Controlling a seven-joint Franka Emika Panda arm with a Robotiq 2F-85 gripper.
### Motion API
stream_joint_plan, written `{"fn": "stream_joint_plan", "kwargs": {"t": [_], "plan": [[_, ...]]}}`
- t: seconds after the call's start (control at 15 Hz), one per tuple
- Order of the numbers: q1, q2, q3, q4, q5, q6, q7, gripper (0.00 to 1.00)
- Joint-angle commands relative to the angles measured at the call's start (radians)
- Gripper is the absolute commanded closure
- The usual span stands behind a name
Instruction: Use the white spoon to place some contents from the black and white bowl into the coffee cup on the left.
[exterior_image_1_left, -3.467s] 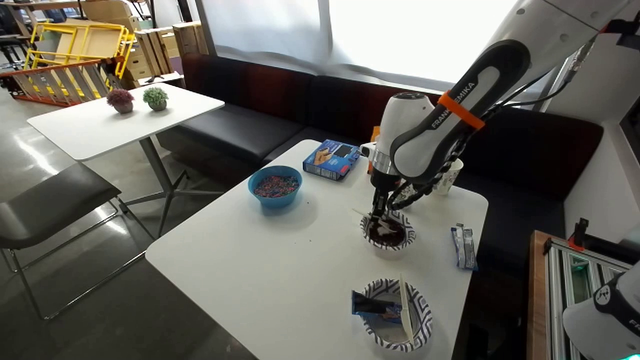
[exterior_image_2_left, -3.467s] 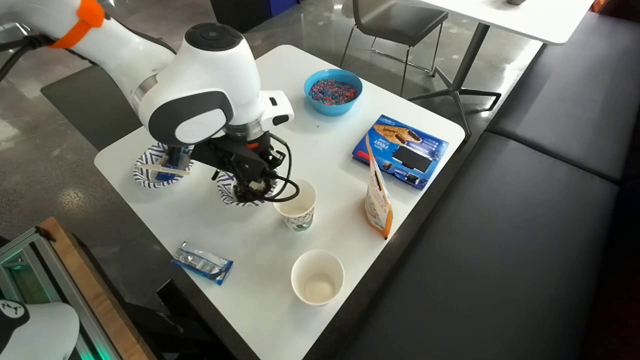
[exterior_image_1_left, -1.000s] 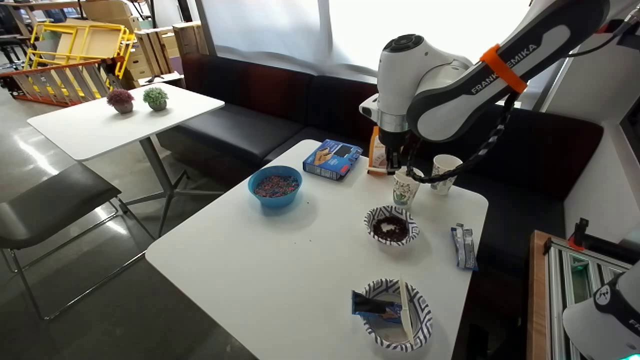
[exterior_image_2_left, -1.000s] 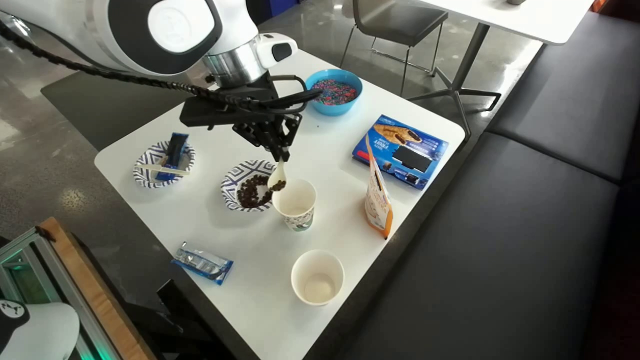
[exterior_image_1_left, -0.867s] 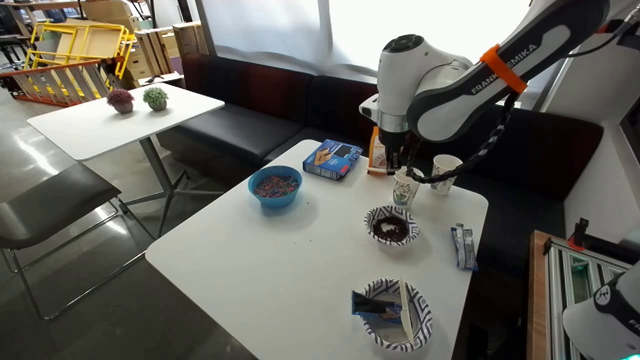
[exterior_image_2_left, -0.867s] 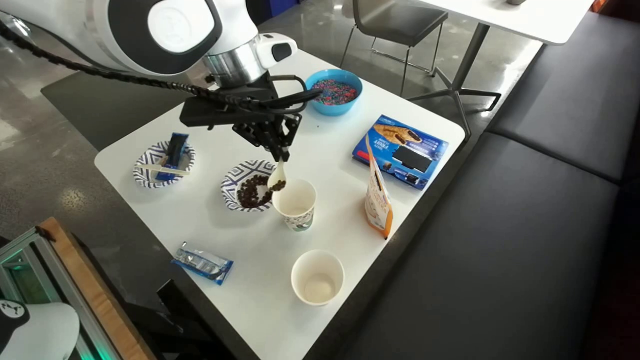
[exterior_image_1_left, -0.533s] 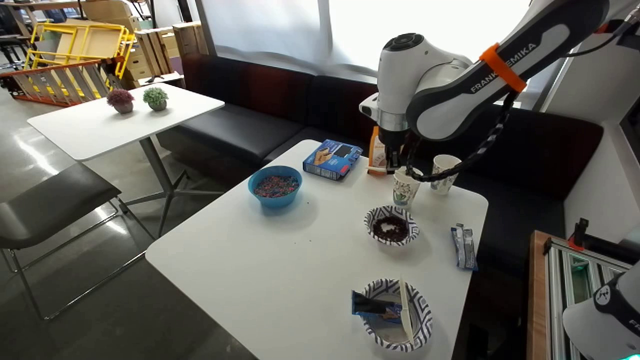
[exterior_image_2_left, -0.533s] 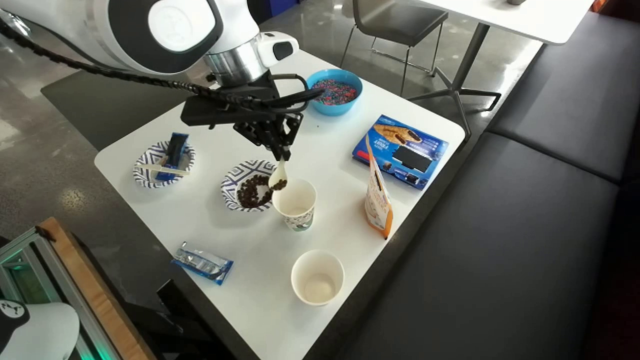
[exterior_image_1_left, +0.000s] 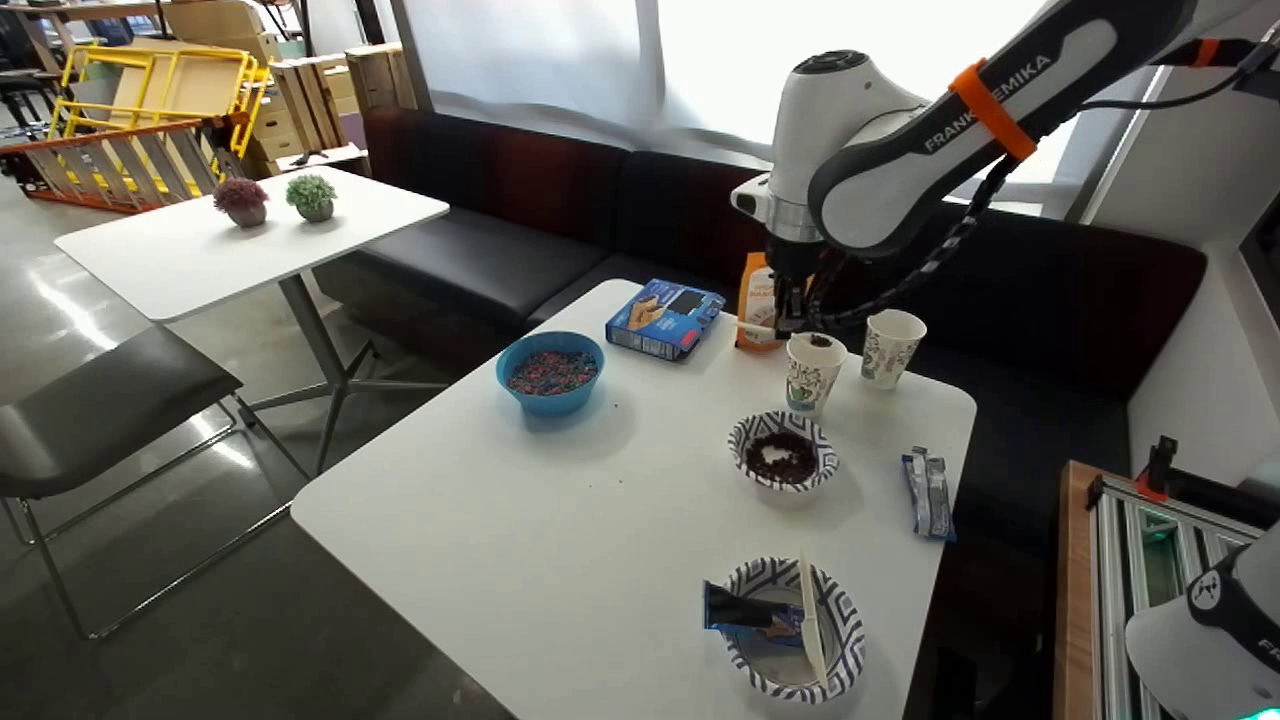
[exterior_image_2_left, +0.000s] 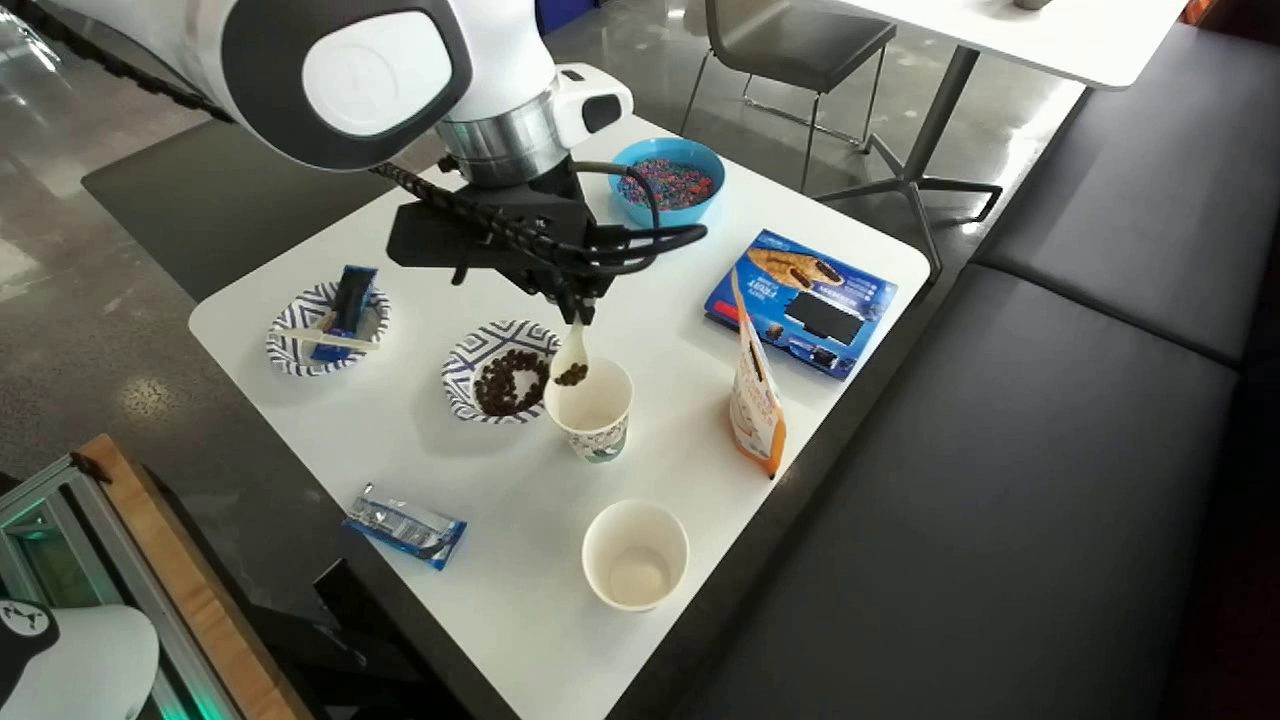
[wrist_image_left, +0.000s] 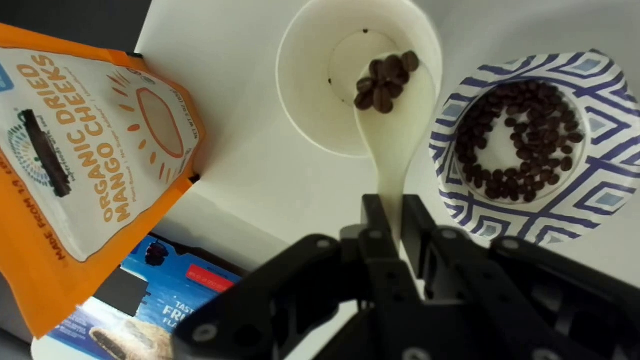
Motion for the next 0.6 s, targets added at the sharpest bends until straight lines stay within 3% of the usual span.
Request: {"fn": "stream_joint_plan", "kwargs": {"t": [0.0, 0.53], "plan": [[-0.031, -0.012, -0.008, -0.026, 0.135, 0.049, -0.148, 0.96], [-0.073, -0.007, -0.005, -0.014, 0.585, 0.007, -0.541, 0.96]]}}
